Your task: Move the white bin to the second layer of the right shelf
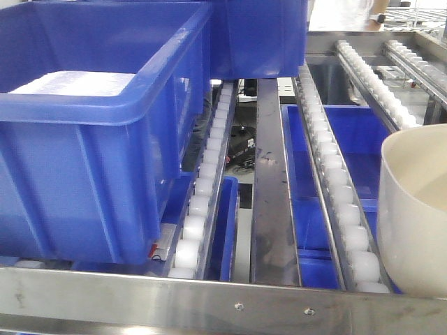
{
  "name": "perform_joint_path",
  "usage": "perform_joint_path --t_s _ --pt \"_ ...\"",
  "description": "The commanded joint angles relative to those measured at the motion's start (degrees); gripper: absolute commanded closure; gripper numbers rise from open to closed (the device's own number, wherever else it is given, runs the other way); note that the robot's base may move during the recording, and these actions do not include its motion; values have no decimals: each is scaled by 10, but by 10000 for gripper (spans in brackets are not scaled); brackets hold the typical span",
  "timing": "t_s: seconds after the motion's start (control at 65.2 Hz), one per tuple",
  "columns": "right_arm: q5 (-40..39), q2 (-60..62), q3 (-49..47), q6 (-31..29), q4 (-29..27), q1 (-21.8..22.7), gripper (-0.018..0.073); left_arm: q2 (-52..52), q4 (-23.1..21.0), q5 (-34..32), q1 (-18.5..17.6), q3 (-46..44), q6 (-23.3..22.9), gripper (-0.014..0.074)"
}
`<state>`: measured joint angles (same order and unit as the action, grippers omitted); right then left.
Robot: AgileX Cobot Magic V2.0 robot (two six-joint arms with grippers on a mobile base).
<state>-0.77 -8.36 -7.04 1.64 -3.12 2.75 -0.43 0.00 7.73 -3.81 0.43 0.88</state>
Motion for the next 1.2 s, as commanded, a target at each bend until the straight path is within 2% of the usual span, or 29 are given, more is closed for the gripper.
perform_joint_path --t_s 0.0,0.199,0.383,0.537,0.767,0.905,1.181 --pt "-32 -5 -18 0 23 1 510 -9 0 -50 -1 21 -2 512" --pt "11 16 -15 0 37 1 510 -9 0 -50 -1 21 -2 512" --pt "-26 59 37 7 13 1 510 -9 0 -50 -1 21 -2 512" --pt "-47 87 80 26 19 1 510 -9 0 -50 -1 21 -2 512" --pt "28 102 78 26 31 -26 510 -9 0 -50 -1 21 -2 512" --pt "28 102 78 26 31 -50 510 -9 0 -50 -1 21 -2 512" --pt "15 101 78 25 31 -45 510 -9 0 -50 -1 21 -2 512"
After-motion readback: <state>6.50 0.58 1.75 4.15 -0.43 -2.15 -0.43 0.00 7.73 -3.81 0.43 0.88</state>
